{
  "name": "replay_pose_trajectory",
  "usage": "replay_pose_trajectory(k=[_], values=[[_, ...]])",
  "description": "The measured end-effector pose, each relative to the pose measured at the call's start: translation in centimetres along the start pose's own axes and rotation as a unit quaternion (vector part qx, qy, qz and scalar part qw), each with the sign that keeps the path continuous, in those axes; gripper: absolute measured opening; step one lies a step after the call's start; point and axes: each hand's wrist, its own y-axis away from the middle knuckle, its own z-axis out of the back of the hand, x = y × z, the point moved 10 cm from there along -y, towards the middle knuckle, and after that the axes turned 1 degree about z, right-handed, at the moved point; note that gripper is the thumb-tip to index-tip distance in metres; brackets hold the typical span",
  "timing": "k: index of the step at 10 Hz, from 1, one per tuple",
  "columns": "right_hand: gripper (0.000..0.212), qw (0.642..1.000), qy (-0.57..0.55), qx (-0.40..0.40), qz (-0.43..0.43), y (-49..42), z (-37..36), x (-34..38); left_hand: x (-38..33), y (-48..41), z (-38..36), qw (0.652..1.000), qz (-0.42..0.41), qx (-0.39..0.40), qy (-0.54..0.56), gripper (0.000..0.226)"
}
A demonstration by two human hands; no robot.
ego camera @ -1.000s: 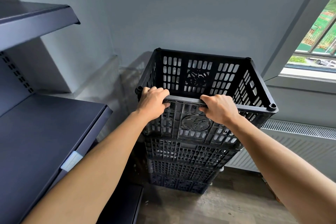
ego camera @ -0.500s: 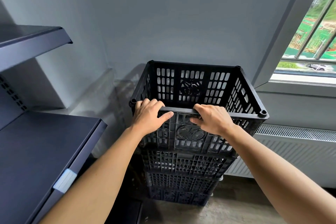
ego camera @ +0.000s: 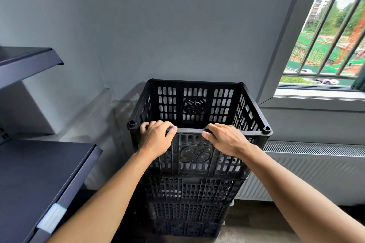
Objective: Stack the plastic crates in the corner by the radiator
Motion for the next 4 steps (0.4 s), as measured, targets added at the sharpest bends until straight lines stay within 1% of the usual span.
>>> replay_pose_trajectory(k=[1, 2, 3, 4], values=[[0.055, 1.0, -0.004, 0.005, -0.004, 0.3, -0.1, -0.4, -1.8, 0.1, 0.0, 1.0, -0.009, -0.017, 0.025, 0.026], [0.055, 1.0, -0.019, 0.015, -0.019, 0.8, 0.4, -1.0, -3.3, 0.2, -0.1, 0.999, -0.03, -0.015, 0.036, 0.022], [0.055, 0.999, -0.035, 0.007, -0.025, 1.7, 0.9, -1.8, -4.8, 0.5, 0.2, 0.997, -0.051, -0.026, 0.056, 0.023], [0.05, 0.998, -0.056, -0.02, -0.032, 2.6, 2.4, -2.7, -6.1, 0.5, 1.1, 0.994, -0.059, -0.033, 0.091, 0.023]])
